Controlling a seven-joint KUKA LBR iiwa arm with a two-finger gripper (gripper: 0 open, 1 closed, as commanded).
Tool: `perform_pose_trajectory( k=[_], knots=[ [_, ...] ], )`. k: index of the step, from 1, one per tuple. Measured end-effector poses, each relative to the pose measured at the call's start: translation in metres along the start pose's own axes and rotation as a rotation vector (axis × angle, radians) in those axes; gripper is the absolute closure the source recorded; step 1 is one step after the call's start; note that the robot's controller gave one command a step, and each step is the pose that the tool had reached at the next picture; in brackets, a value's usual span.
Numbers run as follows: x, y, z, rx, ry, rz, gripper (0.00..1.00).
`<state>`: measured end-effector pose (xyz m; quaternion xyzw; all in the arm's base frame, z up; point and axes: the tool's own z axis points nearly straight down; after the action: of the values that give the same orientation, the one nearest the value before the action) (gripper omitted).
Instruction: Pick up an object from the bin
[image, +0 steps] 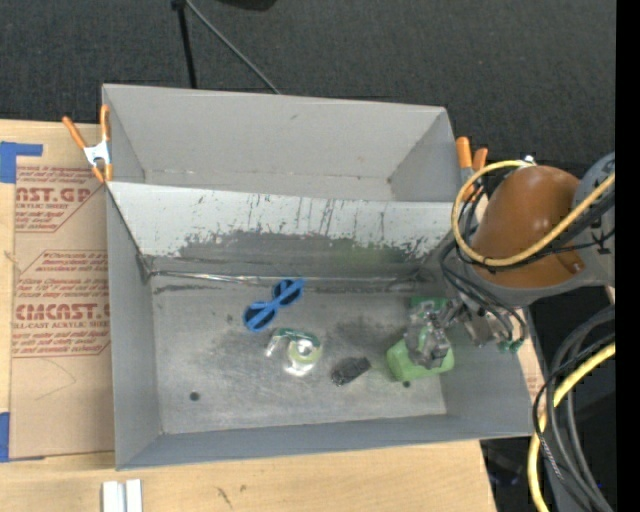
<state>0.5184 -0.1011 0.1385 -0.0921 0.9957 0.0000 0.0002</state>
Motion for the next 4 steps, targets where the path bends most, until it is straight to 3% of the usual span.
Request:
perform_pose_trajectory(
  k=[1,2,3,4],
  knots=[
    [0.0,0.0,0.0,0.0,0.0,0.0,0.0],
    [0.005,0.033,0.047,-0.004,0.004,0.01,0.0],
    [0.004,-0.032,0.067,0.002,0.0,0.05,0.0],
    [0.003,-0.028,0.066,0.0,-0.001,0.045,1.0]
  ],
)
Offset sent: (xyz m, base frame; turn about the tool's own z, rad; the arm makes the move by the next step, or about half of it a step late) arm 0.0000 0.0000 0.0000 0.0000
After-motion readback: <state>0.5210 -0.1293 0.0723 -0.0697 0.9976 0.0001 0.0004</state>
